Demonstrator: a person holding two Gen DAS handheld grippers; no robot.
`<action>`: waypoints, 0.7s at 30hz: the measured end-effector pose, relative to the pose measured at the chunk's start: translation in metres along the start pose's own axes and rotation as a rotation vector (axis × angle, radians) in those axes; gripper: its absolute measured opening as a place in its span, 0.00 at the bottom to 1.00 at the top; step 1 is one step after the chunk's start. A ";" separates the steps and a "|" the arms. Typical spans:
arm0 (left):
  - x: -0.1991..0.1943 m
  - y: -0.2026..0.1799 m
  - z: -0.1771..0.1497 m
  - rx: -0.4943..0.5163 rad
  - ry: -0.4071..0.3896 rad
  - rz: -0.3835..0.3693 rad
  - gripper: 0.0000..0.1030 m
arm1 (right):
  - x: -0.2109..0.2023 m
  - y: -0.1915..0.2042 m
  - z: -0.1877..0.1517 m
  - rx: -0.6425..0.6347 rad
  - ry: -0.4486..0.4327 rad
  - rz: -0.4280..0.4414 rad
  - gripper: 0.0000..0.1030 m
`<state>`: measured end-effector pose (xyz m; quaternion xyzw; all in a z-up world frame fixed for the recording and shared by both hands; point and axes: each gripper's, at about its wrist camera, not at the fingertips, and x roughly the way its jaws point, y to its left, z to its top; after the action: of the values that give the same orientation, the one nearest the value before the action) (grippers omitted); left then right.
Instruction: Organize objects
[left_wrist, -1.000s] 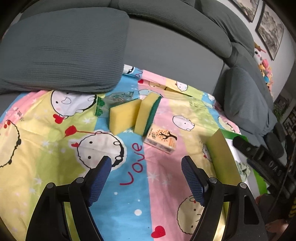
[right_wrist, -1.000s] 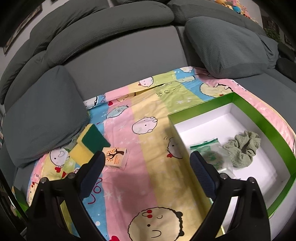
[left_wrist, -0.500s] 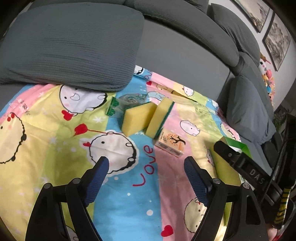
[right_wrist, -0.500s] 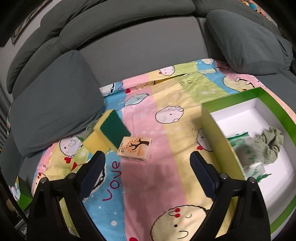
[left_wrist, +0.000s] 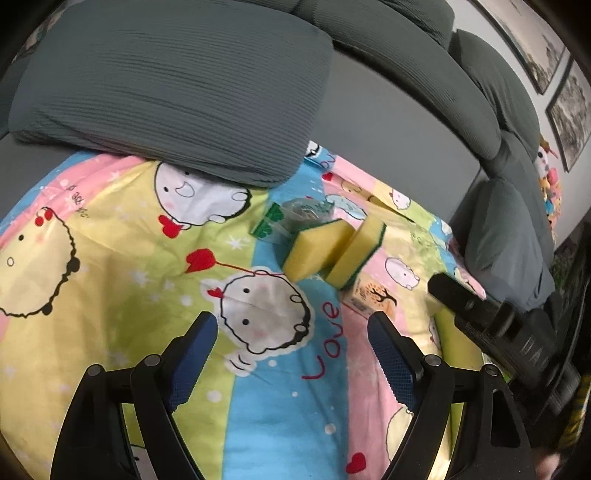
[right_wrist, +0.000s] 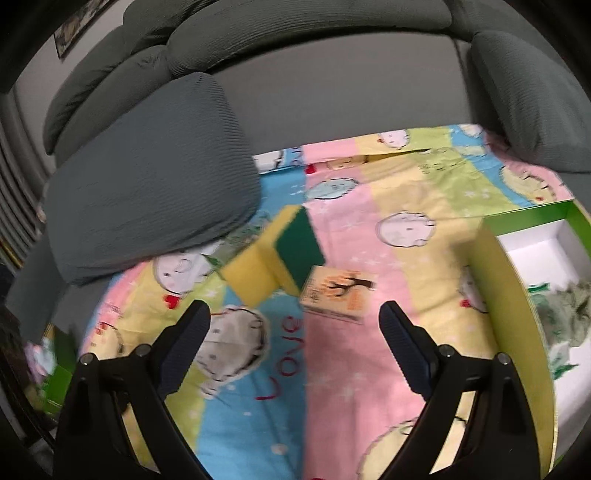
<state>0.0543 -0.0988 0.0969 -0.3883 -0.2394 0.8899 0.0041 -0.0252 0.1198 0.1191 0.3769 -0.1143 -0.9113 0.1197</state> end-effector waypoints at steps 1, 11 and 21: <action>0.000 0.001 0.001 -0.005 -0.001 -0.001 0.82 | 0.002 0.002 0.004 0.012 0.012 0.019 0.90; 0.005 0.007 0.002 -0.013 0.011 0.035 0.82 | 0.062 -0.002 0.034 0.012 0.104 -0.048 0.91; 0.006 0.021 0.005 -0.043 0.021 0.109 0.82 | 0.130 -0.048 0.021 0.052 0.221 -0.189 0.91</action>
<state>0.0507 -0.1186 0.0865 -0.4100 -0.2367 0.8794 -0.0505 -0.1356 0.1281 0.0335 0.4869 -0.0881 -0.8683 0.0354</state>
